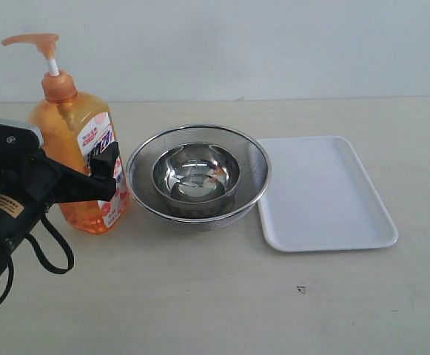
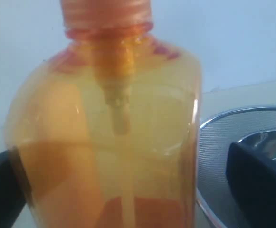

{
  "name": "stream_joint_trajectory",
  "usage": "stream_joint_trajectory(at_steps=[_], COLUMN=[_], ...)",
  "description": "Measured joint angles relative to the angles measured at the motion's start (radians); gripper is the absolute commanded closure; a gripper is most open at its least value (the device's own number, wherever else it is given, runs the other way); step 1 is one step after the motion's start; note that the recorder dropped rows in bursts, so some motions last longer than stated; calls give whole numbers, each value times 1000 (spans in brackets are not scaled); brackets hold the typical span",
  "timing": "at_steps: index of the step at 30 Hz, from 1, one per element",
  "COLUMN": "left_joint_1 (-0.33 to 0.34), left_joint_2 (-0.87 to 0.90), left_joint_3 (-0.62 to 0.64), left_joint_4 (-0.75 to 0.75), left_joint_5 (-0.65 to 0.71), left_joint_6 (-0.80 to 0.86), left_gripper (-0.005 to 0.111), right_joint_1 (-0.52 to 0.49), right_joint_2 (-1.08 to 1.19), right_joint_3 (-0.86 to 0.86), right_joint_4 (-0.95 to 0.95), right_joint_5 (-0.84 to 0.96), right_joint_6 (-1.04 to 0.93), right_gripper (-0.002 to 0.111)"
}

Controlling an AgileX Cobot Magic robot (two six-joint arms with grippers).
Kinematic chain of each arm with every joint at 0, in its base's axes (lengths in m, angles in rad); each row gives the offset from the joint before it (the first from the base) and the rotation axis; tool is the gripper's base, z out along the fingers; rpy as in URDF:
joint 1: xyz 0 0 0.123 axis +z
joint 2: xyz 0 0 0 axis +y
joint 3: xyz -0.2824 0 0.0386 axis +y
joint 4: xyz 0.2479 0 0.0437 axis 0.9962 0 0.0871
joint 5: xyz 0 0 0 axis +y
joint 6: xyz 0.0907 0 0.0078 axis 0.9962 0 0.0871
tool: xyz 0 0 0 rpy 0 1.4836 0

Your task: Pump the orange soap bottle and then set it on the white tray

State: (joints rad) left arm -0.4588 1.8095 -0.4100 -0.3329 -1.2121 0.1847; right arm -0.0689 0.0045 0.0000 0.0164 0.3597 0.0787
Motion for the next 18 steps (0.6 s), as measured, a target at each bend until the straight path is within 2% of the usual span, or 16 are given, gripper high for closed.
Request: stream_joint_trajectory(at_steps=[12,14,18], left_joint_1=[0,0,0], left_joint_2=[0,0,0], left_joint_3=[-11,-11,-23], left_joint_4=[17,17,17], left_joint_5=[0,0,0], left_joint_6=[-2,-4,-6], left_gripper=[-3,1,20], right_joint_1=[0,0,0], right_joint_2=[0,0,0], right_joint_3=[0,0,0], right_joint_4=[0,0,0], right_joint_5=[0,0,0], right_joint_6=[0,0,0], right_gripper=[107,107,107])
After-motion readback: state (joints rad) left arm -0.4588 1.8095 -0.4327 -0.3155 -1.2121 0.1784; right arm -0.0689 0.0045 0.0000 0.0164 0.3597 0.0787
